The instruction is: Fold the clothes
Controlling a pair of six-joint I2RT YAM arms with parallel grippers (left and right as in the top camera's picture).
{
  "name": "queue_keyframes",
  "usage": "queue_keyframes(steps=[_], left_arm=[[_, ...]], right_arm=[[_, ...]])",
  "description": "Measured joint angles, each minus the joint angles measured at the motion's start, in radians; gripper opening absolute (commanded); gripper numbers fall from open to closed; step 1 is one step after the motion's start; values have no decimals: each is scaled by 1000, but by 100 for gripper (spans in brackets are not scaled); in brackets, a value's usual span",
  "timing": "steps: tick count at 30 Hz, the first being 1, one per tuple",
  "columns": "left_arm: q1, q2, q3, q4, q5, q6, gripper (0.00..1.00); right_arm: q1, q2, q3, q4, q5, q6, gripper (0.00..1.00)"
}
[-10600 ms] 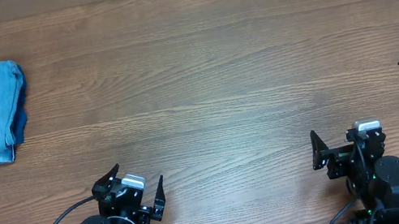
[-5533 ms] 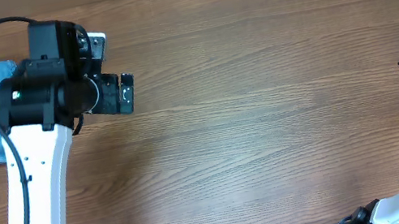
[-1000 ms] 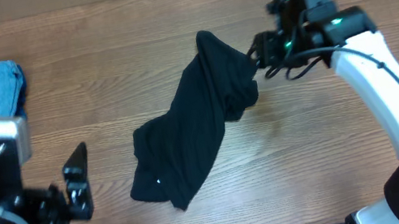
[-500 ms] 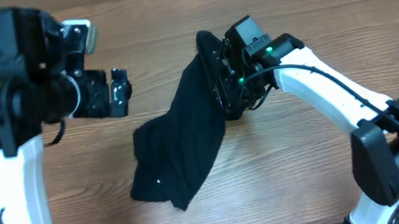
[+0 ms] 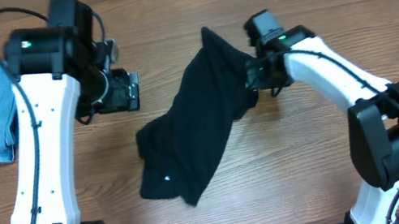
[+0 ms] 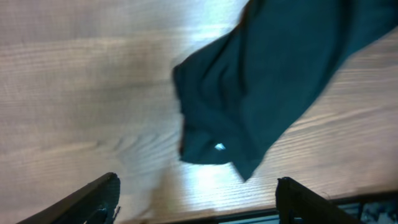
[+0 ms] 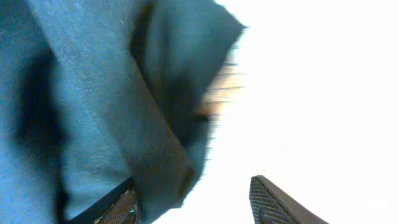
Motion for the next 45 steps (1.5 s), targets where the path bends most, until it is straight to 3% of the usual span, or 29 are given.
queue_keyframes(steps=[4, 16, 22, 25, 27, 28, 29, 34, 38, 45], left_arm=[[-29, 0, -134, 65, -45, -71, 82], [-83, 2, -629, 465, -93, -187, 82], [-83, 2, -769, 592, -90, -246, 80], [-83, 2, -816, 687, -76, -265, 67], [-83, 2, -842, 752, -67, -276, 51], [-83, 2, -855, 780, -62, -280, 33], [-83, 2, -877, 822, -46, -288, 30], [-83, 2, -901, 842, -23, -317, 24], [-83, 2, -901, 851, -16, -335, 4], [-68, 2, -883, 869, -83, -336, 4]], right_arm=[[-84, 0, -1, -32, -34, 16, 65], [-55, 0, -1, -46, -260, -66, 65], [-47, 0, -1, -45, -282, -79, 65], [-47, 0, -1, -42, -283, -81, 64], [-47, 0, -1, -41, -283, -82, 65], [-48, 0, -1, -40, -283, -82, 65], [-47, 0, -1, -42, -285, -82, 64], [-48, 0, -2, -49, -286, -84, 64], [-47, 0, -2, -46, -286, -85, 64], [-48, 0, -2, -48, -286, -85, 64]])
